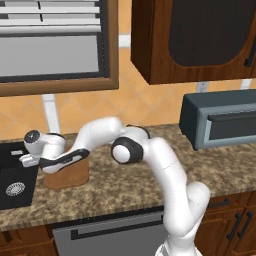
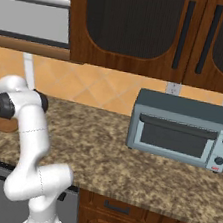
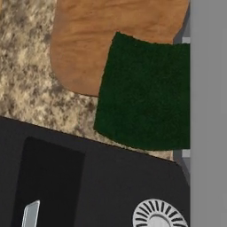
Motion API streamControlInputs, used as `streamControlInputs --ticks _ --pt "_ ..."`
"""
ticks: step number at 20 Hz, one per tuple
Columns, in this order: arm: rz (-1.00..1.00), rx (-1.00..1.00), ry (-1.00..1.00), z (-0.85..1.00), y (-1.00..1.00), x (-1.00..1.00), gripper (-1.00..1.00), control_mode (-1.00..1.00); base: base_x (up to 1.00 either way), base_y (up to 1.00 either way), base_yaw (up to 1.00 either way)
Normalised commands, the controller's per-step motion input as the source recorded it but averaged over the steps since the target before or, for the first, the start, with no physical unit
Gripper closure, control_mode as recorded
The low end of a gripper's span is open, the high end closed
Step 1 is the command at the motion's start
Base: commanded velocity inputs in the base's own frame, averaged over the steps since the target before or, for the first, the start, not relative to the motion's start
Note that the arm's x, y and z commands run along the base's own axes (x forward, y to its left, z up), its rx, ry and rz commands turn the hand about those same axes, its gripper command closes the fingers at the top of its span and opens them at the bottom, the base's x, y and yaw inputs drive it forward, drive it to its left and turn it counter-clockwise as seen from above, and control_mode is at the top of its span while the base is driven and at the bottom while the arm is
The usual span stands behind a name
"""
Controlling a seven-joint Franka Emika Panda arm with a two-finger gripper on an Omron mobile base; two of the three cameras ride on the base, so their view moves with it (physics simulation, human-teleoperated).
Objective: Pick up the sponge from the counter and clean the cutting board by briefly scrubbing or pressing down on the cutting board. Once finished, release the sponge.
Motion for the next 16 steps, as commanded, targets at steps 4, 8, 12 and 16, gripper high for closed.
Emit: streamControlInputs --ticks 4,8,12,16 --pt "-0.05 0.00 0.02 -0.12 -0.19 -0.52 1.00 -1.00 0.00 0.00 0.00" --pt "-0.05 0.00 0.04 -0.02 -0.17 -0.52 1.00 -1.00 0.00 0.00 0.00" --pt "-0.06 0.00 0.09 -0.02 -0.21 -0.57 1.00 -1.00 0.00 0.00 0.00" --pt "-0.06 0.00 0.08 -0.04 -0.16 -0.45 1.00 -1.00 0.00 0.00 0.00"
